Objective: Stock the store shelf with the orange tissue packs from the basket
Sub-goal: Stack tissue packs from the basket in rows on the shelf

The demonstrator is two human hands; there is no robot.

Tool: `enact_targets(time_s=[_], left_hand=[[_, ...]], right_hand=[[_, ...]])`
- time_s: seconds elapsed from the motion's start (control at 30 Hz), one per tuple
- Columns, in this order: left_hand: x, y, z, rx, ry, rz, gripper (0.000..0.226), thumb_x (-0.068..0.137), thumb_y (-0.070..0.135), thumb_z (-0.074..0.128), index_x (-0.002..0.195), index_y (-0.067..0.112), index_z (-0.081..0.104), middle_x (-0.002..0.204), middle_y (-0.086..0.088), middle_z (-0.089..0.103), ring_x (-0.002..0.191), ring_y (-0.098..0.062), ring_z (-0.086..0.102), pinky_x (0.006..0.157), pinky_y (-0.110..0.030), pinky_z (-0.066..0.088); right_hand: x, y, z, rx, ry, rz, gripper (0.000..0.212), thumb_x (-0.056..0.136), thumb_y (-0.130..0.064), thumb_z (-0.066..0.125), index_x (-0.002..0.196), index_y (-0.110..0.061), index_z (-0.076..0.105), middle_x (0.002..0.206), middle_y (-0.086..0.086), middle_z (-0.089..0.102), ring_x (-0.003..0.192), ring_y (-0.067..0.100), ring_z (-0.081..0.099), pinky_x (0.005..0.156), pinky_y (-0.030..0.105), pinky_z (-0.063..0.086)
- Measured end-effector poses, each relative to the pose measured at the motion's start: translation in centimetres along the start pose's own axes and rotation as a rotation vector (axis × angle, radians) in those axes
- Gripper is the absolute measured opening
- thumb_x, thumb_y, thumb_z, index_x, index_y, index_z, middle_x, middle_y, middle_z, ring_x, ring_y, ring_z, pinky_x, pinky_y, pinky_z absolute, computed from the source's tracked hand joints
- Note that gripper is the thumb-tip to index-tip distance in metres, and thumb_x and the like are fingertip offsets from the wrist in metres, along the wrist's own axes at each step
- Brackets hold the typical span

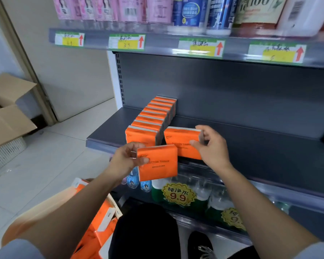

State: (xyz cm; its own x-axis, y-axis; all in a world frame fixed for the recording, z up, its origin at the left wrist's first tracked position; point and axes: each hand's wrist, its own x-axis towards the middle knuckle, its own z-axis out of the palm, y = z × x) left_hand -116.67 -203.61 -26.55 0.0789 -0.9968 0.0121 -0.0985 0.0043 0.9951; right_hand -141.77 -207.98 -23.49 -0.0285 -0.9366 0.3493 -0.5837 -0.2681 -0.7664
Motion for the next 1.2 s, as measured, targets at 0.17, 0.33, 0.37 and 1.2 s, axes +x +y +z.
enact_targets(time_s=[0.17,0.33,0.37,1.2], left_hand=[[2.0,1.1,4.4,0.026,-0.038,0.068,0.034,0.073,-0.009,0.073,0.092,0.016,0.062,0.085,-0.005,0.062,0.082,-0.02,0.058,0.075,-0.036,0.054],[4.3,1.0,8.0,0.008,-0.03,0.087,0.037,0.075,-0.009,0.072,0.096,0.02,0.06,0.088,-0.003,0.065,0.085,-0.018,0.062,0.084,-0.043,0.054],[4.8,0.8,8.6,0.001,-0.021,0.09,0.038,0.076,-0.008,0.072,0.097,0.021,0.06,0.091,-0.004,0.066,0.088,-0.02,0.062,0.085,-0.043,0.054],[12.4,-0.8,12.5,0.168,0.127,0.194,0.041,0.078,0.013,0.075,0.107,0.036,0.057,0.114,0.0,0.062,0.105,-0.015,0.06,0.084,-0.037,0.056]], right_hand=[[1.5,2.3,-1.3,0.001,0.045,0.093,0.044,0.082,-0.015,0.075,0.123,-0.02,0.06,0.1,0.006,0.063,0.09,0.014,0.055,0.08,0.024,0.041],[3.8,4.7,-1.4,0.012,0.075,0.155,0.044,0.082,-0.014,0.074,0.123,-0.016,0.059,0.102,0.008,0.064,0.085,0.012,0.053,0.078,0.022,0.039],[4.4,5.2,-1.4,0.014,0.079,0.162,0.044,0.082,-0.014,0.074,0.124,-0.015,0.059,0.102,0.009,0.064,0.085,0.012,0.053,0.078,0.022,0.04],[19.6,13.0,5.3,0.0,0.074,0.17,0.034,0.08,-0.013,0.076,0.105,0.0,0.057,0.118,0.007,0.059,0.107,0.025,0.058,0.085,0.027,0.043]])
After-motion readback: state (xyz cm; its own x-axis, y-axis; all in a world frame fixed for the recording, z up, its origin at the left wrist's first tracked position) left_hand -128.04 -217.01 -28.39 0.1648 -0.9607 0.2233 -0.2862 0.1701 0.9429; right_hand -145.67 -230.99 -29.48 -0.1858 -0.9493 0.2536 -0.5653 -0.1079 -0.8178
